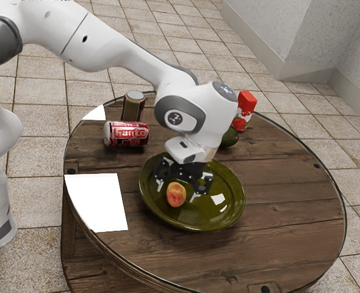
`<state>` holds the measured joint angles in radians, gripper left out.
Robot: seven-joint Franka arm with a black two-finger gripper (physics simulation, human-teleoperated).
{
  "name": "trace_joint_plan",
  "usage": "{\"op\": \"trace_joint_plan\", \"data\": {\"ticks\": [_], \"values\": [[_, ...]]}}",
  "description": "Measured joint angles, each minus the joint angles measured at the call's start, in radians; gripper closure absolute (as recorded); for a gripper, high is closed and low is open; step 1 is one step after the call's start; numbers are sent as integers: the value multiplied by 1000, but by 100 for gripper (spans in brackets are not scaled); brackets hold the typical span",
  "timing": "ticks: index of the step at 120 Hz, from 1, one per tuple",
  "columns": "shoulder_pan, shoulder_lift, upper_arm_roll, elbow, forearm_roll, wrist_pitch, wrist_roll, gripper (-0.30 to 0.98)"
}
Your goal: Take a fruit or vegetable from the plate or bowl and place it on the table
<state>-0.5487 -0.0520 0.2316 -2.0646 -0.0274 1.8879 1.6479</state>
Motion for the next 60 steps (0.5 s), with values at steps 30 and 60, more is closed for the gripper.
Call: {"op": "trace_joint_plan", "data": {"ticks": [30,60], "values": [[4,24,2,1,-10,13,-1,12],[17,40,3,3,-21,25,-3,34]]}}
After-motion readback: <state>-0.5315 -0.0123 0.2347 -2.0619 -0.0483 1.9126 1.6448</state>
